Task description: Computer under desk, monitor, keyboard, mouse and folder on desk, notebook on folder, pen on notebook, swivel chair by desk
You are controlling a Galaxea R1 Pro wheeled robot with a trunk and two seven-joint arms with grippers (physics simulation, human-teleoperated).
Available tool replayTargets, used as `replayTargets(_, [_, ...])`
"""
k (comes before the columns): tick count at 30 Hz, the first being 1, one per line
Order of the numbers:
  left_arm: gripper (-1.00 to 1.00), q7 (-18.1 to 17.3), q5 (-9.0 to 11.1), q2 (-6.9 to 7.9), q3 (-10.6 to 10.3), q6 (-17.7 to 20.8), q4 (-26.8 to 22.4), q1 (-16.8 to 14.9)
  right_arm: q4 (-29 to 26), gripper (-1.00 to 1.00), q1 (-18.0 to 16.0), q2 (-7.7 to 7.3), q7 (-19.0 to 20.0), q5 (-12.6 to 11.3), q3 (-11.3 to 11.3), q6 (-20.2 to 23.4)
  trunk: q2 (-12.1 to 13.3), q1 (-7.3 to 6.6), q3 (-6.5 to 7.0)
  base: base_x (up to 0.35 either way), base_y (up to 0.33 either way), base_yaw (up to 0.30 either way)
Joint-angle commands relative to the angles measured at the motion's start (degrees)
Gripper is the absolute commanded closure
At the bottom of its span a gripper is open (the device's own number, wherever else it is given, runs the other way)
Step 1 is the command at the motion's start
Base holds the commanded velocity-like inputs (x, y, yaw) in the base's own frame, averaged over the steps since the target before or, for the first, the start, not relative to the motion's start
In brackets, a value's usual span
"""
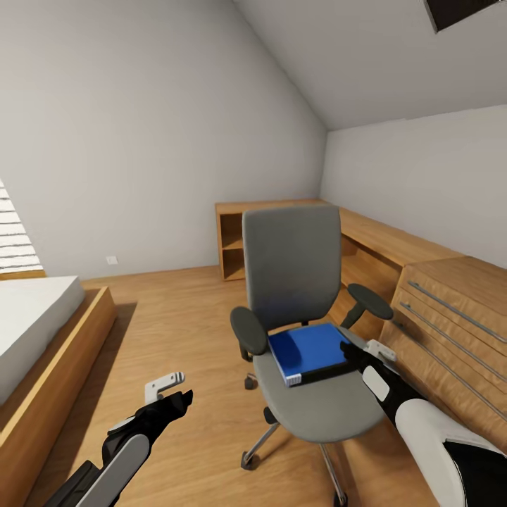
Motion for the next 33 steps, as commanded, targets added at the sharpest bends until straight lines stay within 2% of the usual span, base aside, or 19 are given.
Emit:
replayTargets(1, [-1.00, 0.43, 0.31, 0.05, -0.11, 0.09, -0.08, -0.06, -0.03, -1.00, -0.03, -0.01, -0.12, -0.59, 0.15, -0.15, 0.39, -0.23, 0.13, 0.000, 0.000, 0.000])
replayTargets(6, [-1.00, 0.43, 0.35, 0.01, -0.16, 0.09, -0.08, -0.06, -0.07, -1.00, -0.03, -0.01, -0.09, -0.59, 0.15, -0.23, 2.39, -1.33, 1.02, 0.000, 0.000, 0.000])
replayTargets(23, [-1.00, 0.43, 0.25, 0.04, -0.19, 0.09, -0.06, -0.06, -0.57, -1.00, -0.03, 0.53, 0.58, -0.87, -0.02, -0.27, 2.39, -1.33, 1.02, 0.005, 0.000, 0.000])
replayTargets(33, [-1.00, 0.43, 0.18, 0.04, -0.20, 0.09, -0.06, -0.06, -0.41, -1.00, -0.03, 0.56, 0.83, -0.88, -0.03, -0.43, 2.39, -1.33, 1.02, 0.205, 0.000, 0.000])
